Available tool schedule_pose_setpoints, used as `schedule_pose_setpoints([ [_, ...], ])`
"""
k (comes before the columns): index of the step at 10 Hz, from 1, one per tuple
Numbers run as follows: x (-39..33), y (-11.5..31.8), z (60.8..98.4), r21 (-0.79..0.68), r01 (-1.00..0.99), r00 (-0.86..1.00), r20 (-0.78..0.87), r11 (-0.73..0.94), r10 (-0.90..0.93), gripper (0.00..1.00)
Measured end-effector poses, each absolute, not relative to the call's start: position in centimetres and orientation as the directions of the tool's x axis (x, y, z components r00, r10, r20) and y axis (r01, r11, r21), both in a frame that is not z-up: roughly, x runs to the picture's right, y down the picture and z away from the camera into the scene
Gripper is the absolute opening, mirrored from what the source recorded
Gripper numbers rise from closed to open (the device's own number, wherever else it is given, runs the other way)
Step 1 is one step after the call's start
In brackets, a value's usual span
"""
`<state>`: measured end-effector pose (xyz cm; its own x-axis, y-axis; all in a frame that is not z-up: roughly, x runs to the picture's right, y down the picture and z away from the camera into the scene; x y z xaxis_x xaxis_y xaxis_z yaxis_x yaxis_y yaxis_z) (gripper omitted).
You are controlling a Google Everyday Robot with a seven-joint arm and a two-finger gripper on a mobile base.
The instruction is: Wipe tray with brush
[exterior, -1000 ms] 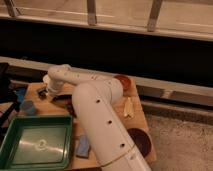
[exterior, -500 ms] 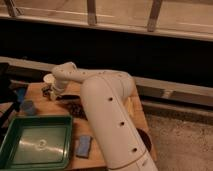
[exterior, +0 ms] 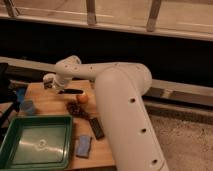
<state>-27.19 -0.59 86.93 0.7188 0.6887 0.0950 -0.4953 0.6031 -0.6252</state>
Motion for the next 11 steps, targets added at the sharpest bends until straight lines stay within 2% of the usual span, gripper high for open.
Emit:
schedule_pose_setpoints([
  [6,-29.1,4.9,79.5,-0.704,-0.300,0.802,0.179,0.644,0.569,0.18],
  [11,-30.7,10.4,72.4,-0.754,0.152,0.813,0.463,0.639,0.353,0.18],
])
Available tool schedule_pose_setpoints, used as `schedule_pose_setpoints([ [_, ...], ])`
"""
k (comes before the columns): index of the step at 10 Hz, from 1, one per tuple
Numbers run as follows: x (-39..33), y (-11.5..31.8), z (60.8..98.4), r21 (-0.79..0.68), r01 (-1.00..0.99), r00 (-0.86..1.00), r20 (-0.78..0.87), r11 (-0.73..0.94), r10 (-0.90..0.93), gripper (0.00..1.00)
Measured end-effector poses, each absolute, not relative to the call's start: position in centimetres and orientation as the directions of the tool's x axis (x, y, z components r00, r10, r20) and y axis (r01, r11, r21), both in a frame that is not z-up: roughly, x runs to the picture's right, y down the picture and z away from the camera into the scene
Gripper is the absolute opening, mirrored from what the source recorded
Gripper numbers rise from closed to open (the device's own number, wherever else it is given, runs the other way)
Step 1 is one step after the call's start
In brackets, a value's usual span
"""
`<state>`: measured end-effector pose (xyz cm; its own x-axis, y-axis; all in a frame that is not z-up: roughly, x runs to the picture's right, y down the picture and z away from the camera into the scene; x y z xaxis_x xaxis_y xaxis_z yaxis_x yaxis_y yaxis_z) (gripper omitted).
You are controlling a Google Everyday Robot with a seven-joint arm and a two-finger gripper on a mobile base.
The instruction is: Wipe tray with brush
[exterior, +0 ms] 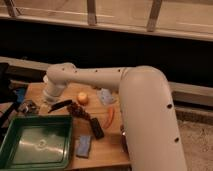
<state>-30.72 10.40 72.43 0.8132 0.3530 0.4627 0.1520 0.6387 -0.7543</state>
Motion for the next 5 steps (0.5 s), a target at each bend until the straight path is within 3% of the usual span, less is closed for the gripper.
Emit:
schedule_pose_setpoints([
  [5,-30.97,11.21,70.77,-0.737,0.255,0.778,0.540,0.626,0.319,0.18],
])
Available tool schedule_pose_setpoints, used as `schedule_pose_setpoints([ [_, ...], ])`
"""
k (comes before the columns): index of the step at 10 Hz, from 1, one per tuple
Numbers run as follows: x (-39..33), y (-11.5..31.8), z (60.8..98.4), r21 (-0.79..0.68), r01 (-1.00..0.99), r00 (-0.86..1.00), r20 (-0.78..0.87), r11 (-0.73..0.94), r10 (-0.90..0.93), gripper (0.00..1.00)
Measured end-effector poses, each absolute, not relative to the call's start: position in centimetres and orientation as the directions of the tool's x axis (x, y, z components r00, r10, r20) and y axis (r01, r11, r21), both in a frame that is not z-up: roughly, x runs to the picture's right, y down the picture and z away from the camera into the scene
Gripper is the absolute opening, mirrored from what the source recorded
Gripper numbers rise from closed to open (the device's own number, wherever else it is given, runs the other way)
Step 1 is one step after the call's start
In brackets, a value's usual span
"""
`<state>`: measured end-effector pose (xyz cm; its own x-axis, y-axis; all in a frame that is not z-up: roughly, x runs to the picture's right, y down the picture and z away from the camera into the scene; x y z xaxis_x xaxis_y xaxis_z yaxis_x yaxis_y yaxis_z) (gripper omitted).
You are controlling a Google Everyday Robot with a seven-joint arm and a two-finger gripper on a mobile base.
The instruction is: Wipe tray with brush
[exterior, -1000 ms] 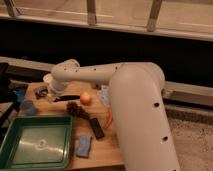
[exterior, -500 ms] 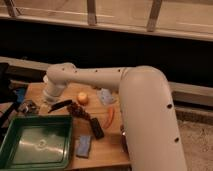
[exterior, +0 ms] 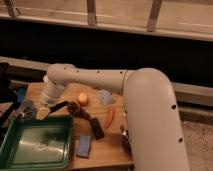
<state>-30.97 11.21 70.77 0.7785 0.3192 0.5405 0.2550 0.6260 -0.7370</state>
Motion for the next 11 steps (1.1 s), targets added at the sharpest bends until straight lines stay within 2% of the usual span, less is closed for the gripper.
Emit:
schedule_pose_setpoints([
  [3,-31.4,12.8,70.2,-0.751,0.249,0.805,0.511,0.611,0.301,0.18],
  [7,-32.0,19.1,67.4,-0.800,0.204,0.855,0.426,0.564,0.294,0.18],
  [11,-33.4,23.6,67.1,-0.833,0.213,0.887,0.384,0.510,0.256,0.18],
])
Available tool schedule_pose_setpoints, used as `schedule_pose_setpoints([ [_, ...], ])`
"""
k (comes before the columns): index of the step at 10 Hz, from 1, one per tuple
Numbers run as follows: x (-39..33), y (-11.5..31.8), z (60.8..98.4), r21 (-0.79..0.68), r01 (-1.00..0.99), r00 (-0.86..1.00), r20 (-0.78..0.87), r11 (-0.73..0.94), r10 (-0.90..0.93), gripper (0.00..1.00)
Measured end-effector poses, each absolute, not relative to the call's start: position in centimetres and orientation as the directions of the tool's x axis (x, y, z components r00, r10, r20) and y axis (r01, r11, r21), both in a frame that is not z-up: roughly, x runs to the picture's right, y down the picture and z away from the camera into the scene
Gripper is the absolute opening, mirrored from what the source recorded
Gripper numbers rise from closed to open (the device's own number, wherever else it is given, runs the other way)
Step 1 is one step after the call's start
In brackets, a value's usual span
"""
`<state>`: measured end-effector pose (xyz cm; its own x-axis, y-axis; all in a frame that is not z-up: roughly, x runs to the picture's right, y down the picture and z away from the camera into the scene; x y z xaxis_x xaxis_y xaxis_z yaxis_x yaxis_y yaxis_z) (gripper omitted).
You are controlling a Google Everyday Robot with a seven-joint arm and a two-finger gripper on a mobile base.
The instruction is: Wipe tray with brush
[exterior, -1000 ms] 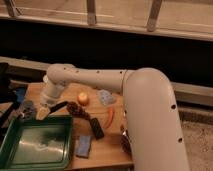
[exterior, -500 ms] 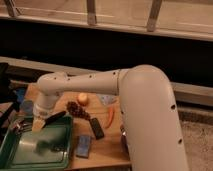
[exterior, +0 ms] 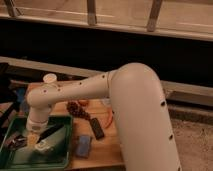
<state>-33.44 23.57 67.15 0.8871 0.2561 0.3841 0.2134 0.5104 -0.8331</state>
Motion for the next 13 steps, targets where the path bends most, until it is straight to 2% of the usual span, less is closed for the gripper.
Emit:
schedule_pose_setpoints([
  [2,-33.3,25.9,67.0,-0.859,0.198,0.909,0.341,0.471,0.241,0.18],
  [4,-30.9,26.1,67.0,-0.871,0.131,0.930,0.273,0.473,0.246,0.18],
  [7,-29.7,23.3,68.7,-0.857,0.083,0.945,0.229,0.509,0.232,0.18],
  [10,-31.8,20.4,70.3,-0.826,0.104,0.942,0.260,0.553,0.212,0.18],
  [13,-34.6,20.5,69.8,-0.811,0.173,0.928,0.324,0.559,0.183,0.18],
])
